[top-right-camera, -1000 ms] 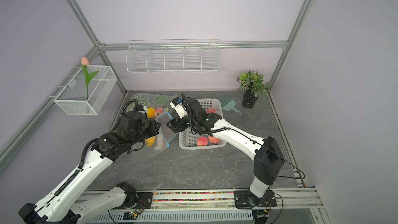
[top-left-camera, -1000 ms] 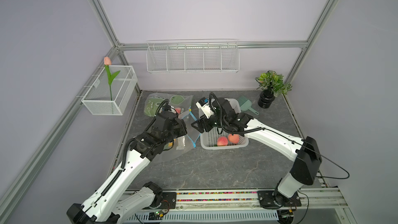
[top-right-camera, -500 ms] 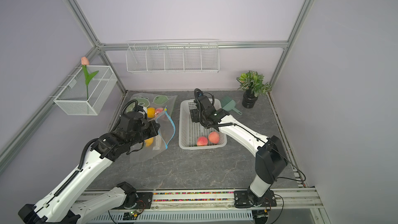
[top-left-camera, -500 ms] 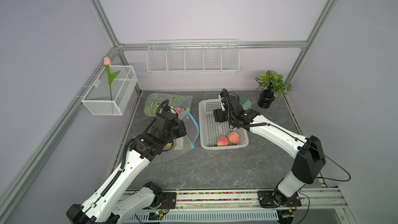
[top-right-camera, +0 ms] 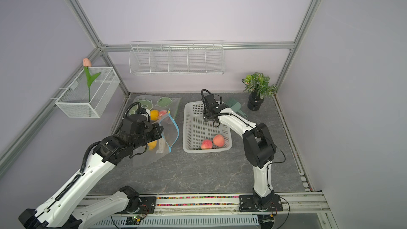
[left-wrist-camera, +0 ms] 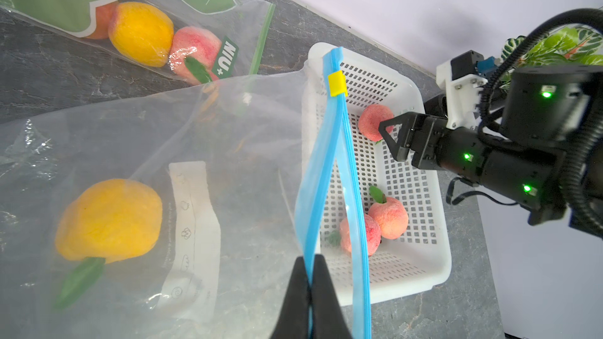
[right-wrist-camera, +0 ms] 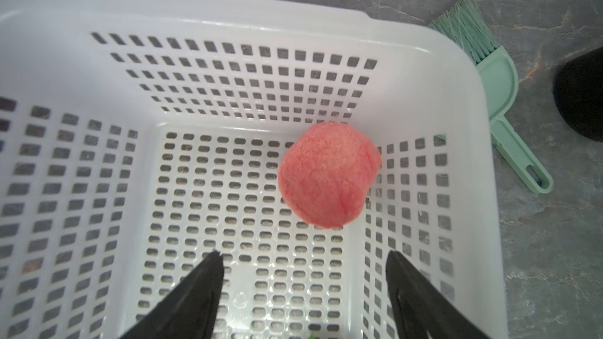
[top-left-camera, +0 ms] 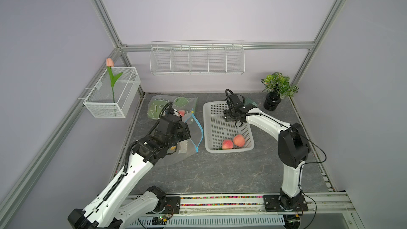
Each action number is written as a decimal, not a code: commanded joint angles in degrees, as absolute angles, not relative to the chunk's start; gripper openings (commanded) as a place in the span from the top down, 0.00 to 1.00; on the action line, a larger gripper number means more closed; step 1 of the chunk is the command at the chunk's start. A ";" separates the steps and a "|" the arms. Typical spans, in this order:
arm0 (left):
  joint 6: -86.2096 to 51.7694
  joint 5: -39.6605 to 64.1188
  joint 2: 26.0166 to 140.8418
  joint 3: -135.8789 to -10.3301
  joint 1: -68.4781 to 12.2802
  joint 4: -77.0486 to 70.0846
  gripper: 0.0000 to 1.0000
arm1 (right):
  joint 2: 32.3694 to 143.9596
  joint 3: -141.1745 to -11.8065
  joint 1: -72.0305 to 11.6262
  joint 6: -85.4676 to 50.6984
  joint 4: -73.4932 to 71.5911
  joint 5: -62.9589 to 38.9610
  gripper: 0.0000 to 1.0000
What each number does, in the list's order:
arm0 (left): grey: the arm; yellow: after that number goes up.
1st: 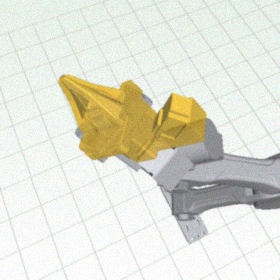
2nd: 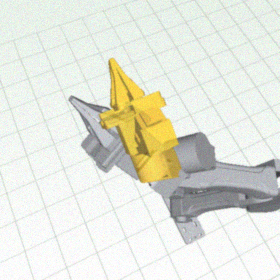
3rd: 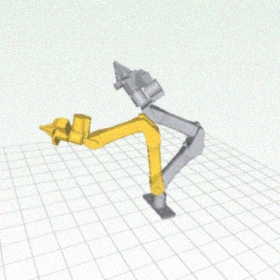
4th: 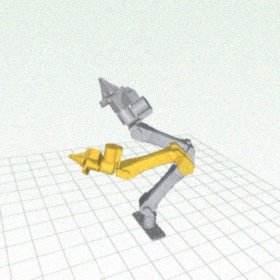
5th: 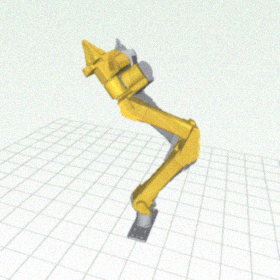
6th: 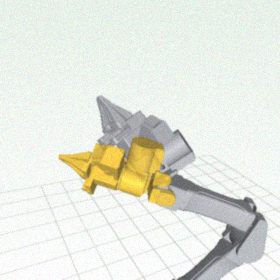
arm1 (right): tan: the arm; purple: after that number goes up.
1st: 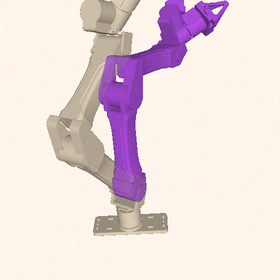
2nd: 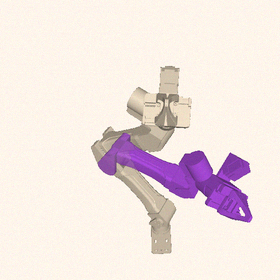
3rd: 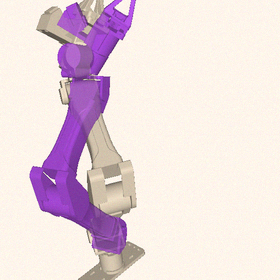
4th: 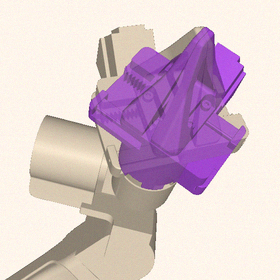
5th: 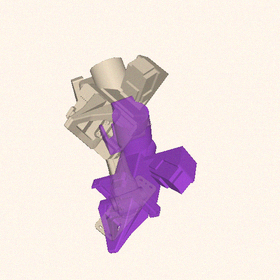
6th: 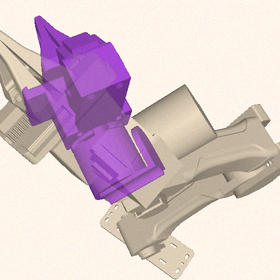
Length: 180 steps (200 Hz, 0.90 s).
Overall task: Place the peach in a zip-top bag and seal the zipper
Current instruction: Pick up the peach from the basket.
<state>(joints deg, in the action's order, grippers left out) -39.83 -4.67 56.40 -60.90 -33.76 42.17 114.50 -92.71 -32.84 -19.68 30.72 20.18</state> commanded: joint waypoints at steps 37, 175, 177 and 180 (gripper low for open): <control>-39.47 -5.62 55.56 -62.16 -33.84 43.50 1.00 | 122.69 -101.68 -31.49 -19.62 36.76 23.89 0.18; -39.54 -5.80 54.92 -62.14 -33.87 43.50 1.00 | 131.92 -109.78 -30.63 -19.62 39.67 26.32 0.22; -39.53 -5.80 54.93 -62.09 -33.89 43.51 1.00 | 131.88 -109.78 -30.57 -19.65 39.69 26.20 0.22; -39.50 -5.80 54.93 -62.06 -33.89 43.51 1.00 | 131.92 -109.82 -30.58 -19.61 39.71 26.02 0.23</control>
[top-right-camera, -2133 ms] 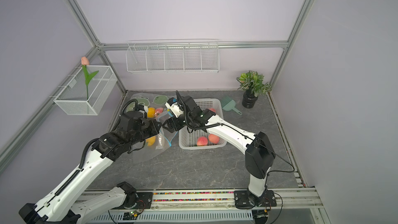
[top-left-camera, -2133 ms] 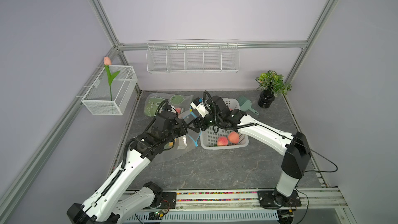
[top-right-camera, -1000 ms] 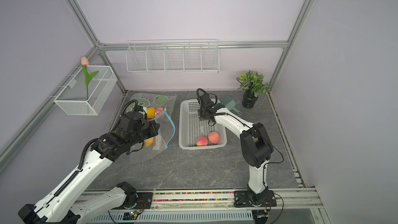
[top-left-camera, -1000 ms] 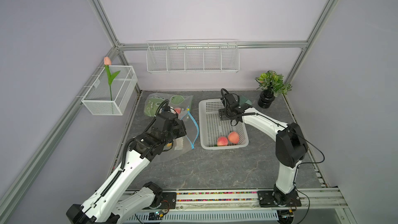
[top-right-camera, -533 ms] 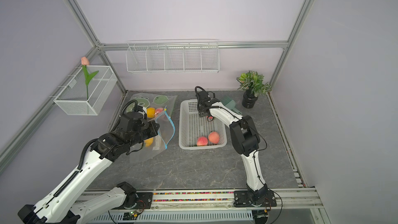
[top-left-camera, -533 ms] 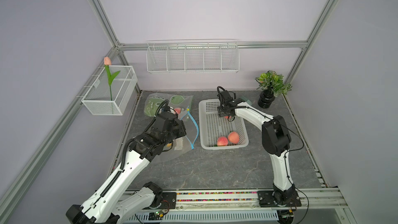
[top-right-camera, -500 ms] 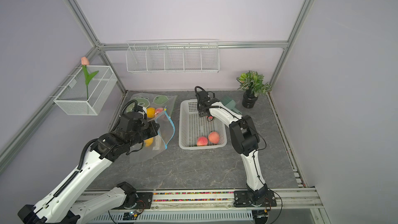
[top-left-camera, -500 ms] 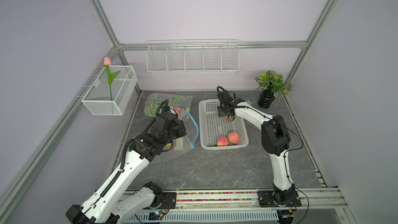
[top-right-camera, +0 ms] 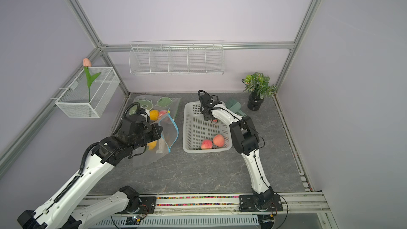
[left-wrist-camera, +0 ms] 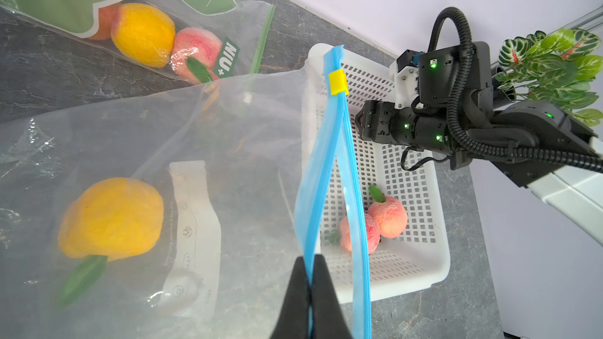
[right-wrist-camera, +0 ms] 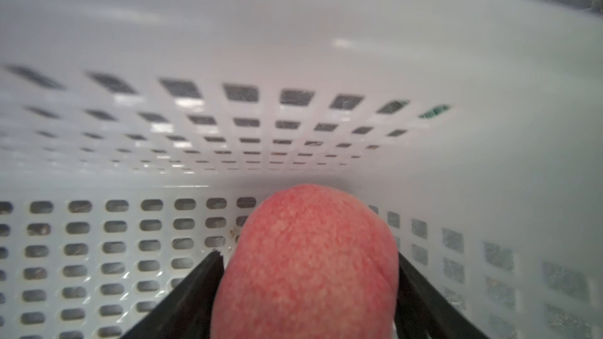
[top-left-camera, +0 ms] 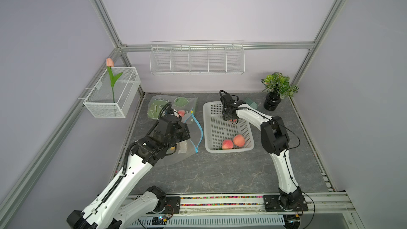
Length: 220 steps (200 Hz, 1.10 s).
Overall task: Place the peach in a zip-top bag and seal the zipper
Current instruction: Pick up the peach from the basket.
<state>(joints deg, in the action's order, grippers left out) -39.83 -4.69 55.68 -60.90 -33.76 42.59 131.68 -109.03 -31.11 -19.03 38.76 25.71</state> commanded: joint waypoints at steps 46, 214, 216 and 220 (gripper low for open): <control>-39.46 -5.45 55.19 -61.80 -33.88 43.08 1.00 | 128.20 -105.75 -30.59 -19.94 36.84 23.67 0.32; -39.55 -5.28 56.25 -61.24 -33.85 41.75 1.00 | 88.49 -73.39 -36.07 -19.20 9.12 -11.84 0.37; -39.57 -5.28 56.23 -61.26 -33.84 41.75 1.00 | 88.30 -73.39 -36.39 -19.19 9.00 -12.21 0.37; -39.55 -5.27 56.20 -61.25 -33.86 41.75 1.00 | 88.03 -73.39 -36.93 -18.96 8.70 -12.83 0.37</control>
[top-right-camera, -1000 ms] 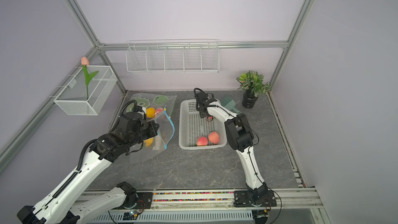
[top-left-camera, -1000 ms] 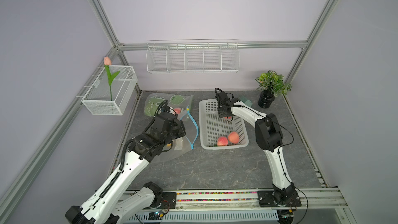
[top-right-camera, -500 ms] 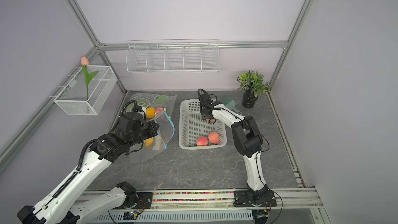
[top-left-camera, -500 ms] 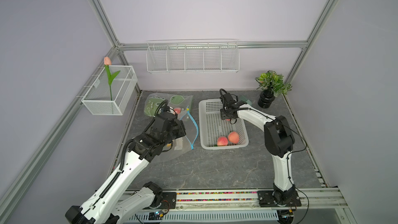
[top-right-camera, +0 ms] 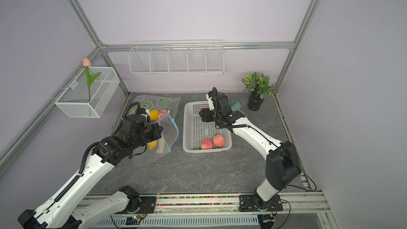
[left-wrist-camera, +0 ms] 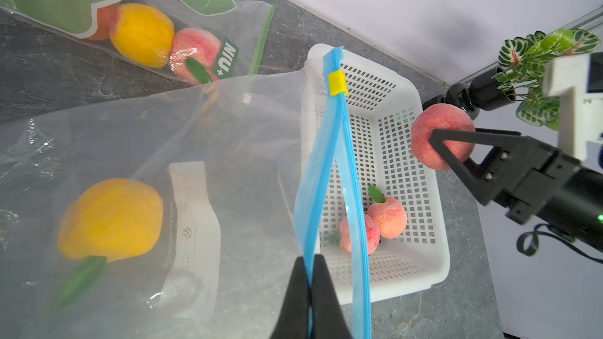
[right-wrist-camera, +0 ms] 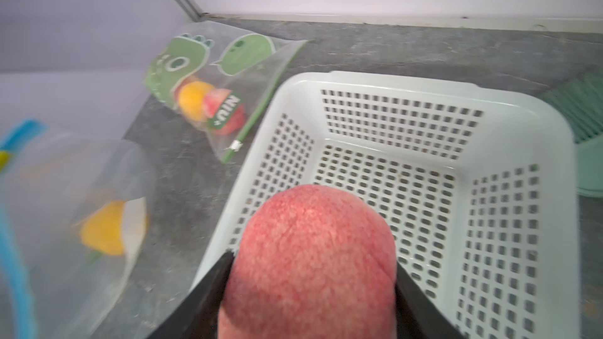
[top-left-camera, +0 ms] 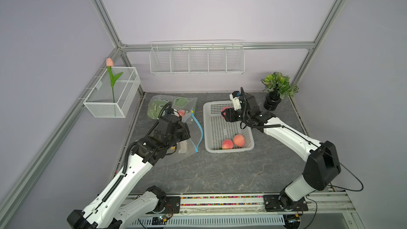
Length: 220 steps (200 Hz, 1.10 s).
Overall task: Place the peach in a zip-top bag and seal the zipper
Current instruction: Pick up the peach from the basket, then place the peach in the zipper food storage bag.
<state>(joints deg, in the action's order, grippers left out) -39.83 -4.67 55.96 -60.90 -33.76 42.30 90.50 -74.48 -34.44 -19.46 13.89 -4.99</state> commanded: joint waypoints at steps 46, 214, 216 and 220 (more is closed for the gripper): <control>-39.59 -5.41 56.55 -61.35 -33.84 41.57 1.00 | 87.85 -74.94 -41.61 -17.58 6.24 -20.54 0.37; -39.13 -1.33 56.28 -63.72 -33.87 39.47 1.00 | 99.11 -82.87 -48.61 -15.82 10.19 -22.60 0.36; -39.23 -1.19 56.19 -63.72 -33.87 39.40 1.00 | 99.27 -82.92 -48.65 -15.75 10.35 -22.53 0.36; -39.16 -1.02 56.05 -63.64 -33.88 39.33 1.00 | 99.60 -83.13 -48.61 -15.81 10.46 -22.50 0.36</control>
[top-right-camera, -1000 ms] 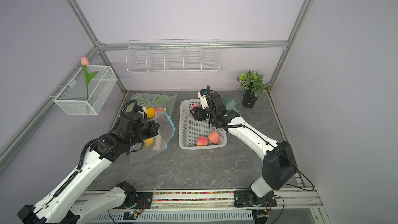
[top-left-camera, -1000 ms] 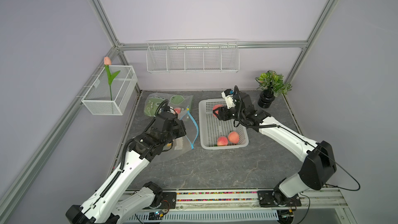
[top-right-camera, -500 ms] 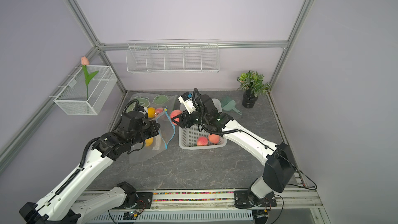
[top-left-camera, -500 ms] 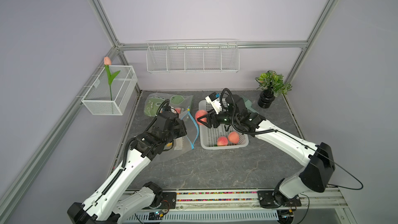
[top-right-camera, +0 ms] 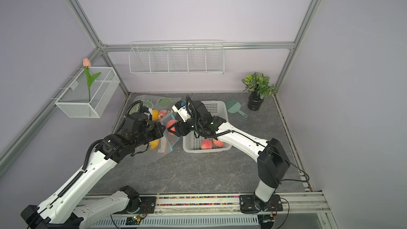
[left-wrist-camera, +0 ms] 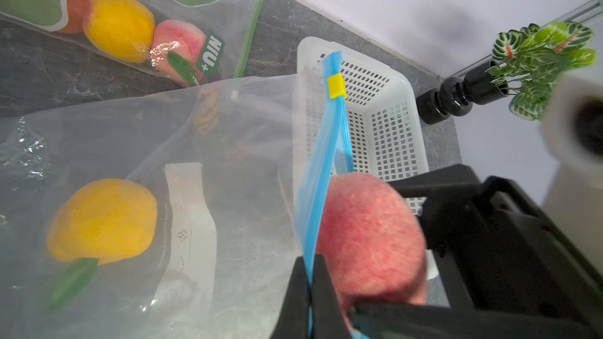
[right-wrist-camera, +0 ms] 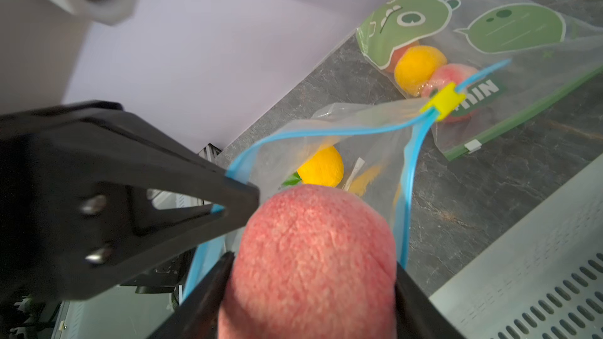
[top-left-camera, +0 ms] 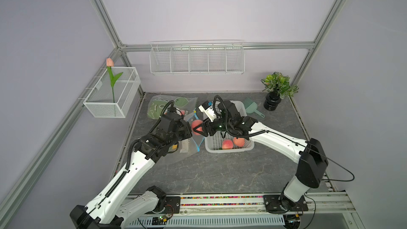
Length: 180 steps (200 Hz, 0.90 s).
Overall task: Place the peach in a zip-top bag and seal the zipper
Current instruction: Place the peach in the zipper food storage bag.
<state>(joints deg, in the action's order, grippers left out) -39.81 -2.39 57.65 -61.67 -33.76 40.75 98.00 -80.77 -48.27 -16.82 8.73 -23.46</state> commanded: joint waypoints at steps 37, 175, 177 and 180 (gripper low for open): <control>-39.29 0.02 55.35 -62.76 -33.84 38.39 1.00 | 101.42 -84.30 -49.38 -15.38 11.37 -22.17 0.31; -39.29 -0.81 55.55 -62.23 -33.84 39.32 1.00 | 97.47 -81.66 -49.92 -12.76 9.23 -20.26 0.18; -39.29 -0.88 55.48 -62.23 -33.90 39.36 1.00 | 97.27 -81.45 -49.97 -12.81 9.05 -20.03 0.18; -39.28 -0.93 55.53 -62.23 -33.89 39.43 1.00 | 96.96 -81.15 -49.97 -12.75 8.62 -19.74 0.18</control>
